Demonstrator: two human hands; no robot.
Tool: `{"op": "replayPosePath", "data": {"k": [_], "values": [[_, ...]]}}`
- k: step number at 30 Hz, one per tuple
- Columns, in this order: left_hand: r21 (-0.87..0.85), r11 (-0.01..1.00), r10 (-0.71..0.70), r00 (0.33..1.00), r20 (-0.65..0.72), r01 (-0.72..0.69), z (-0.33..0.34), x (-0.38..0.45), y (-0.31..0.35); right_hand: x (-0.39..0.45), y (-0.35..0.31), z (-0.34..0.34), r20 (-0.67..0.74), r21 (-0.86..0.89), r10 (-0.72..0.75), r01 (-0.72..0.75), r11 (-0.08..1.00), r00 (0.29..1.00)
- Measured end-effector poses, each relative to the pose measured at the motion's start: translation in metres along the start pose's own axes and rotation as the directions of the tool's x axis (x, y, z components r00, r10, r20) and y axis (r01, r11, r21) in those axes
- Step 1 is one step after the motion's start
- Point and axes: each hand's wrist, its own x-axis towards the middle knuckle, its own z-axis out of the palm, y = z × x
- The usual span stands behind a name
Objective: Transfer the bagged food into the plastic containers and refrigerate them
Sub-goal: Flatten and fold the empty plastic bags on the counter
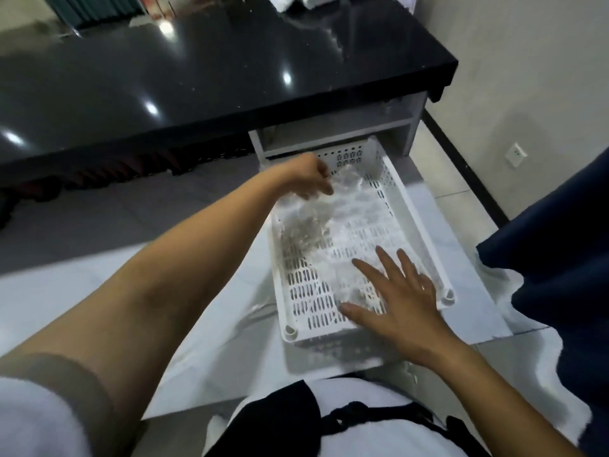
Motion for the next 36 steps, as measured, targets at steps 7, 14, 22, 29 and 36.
{"op": "replayPosePath", "data": {"k": [7, 14, 22, 29, 36], "values": [[-0.435, 0.89, 0.005, 0.955, -0.295, -0.139, -0.052, -0.136, -0.021, 0.01, -0.062, -0.032, -0.151, 0.199, -0.151, 0.179, 0.963, 0.977], [-0.654, 0.732, -0.281, 0.789, -0.546, -0.192, -0.044, -0.262, -0.121, 0.049, -0.159, 0.008, -0.097, 0.052, -0.435, 0.441, 0.896, 0.895], [-0.852, 0.521, -0.697, 0.548, -0.463, -0.057, 0.044, -0.324, -0.235, 0.096, -0.241, 0.134, 0.179, -0.317, -0.501, 0.532, 0.786, 0.847], [-0.886, 0.462, -0.787, 0.484, -0.383, 0.051, 0.082, -0.323, -0.306, 0.11, -0.238, 0.223, 0.293, -0.499, -0.389, 0.486, 0.717, 0.874], [-0.436, 0.859, -0.51, 0.362, -0.781, 0.269, 0.083, -0.315, -0.298, 0.117, -0.236, 0.24, 0.222, -0.547, -0.357, 0.419, 0.724, 0.907]]}}
